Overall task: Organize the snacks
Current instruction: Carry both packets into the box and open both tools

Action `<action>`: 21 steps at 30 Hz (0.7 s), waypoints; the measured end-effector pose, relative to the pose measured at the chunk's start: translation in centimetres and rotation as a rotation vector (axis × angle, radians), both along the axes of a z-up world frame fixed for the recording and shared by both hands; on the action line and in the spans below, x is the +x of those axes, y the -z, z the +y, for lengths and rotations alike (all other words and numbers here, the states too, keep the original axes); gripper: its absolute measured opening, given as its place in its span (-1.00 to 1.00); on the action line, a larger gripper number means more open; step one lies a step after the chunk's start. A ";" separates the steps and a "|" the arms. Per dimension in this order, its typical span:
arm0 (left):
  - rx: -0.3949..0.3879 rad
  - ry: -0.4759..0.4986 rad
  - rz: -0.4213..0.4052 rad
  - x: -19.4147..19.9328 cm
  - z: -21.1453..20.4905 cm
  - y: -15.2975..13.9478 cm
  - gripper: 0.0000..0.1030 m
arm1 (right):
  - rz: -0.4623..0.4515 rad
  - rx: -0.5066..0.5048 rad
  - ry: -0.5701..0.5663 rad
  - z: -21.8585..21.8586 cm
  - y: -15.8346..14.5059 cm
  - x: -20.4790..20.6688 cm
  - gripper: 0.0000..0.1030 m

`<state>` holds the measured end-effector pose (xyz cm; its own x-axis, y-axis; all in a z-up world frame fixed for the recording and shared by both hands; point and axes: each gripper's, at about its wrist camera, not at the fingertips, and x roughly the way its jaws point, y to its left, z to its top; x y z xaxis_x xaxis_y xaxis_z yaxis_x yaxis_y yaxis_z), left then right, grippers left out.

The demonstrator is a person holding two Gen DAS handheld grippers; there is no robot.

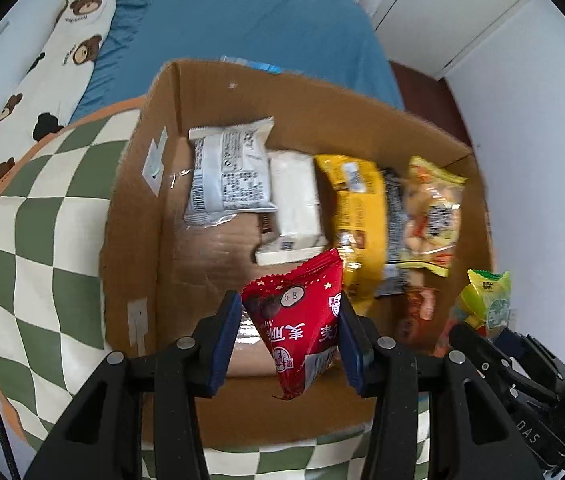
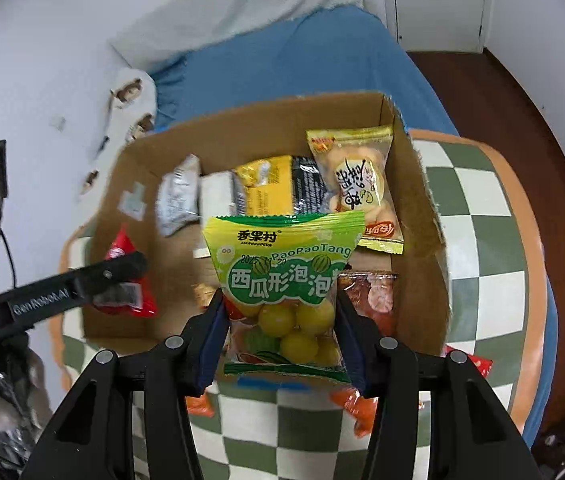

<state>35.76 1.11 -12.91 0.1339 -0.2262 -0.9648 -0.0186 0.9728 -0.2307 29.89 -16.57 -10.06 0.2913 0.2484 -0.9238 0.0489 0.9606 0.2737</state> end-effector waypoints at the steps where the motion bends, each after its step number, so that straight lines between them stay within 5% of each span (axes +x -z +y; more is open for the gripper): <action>1: 0.011 -0.001 0.014 0.3 0.1 0.5 -0.16 | 0.015 -0.009 -0.004 0.1 0.8 0.6 0.04; 8: 0.030 0.014 0.130 0.5 0.5 4.3 -0.10 | 0.155 0.010 -0.034 0.1 6.0 2.8 0.10; 10: 0.037 0.018 0.145 0.3 0.4 4.9 -0.04 | 0.236 0.002 -0.052 0.3 7.6 3.1 0.51; 11: 0.052 0.019 0.152 0.1 0.4 5.2 0.22 | 0.253 -0.015 -0.056 0.3 8.2 3.1 0.88; 12: 0.057 0.024 0.153 0.0 0.3 5.5 0.34 | 0.253 -0.027 -0.056 0.4 8.3 3.1 0.93; 17: 0.064 0.046 0.128 -0.7 -0.6 5.5 0.64 | 0.227 -0.071 -0.055 0.4 7.8 3.2 0.93; 21: 0.091 0.031 0.098 -1.4 -0.9 5.1 0.64 | 0.212 -0.104 -0.046 0.2 7.4 3.2 0.93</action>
<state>34.33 0.24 -18.01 0.0320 -0.1398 -0.9897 -0.0066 0.9901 -0.1401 33.12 -16.42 -17.46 0.0792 0.1574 -0.9843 0.0505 0.9856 0.1617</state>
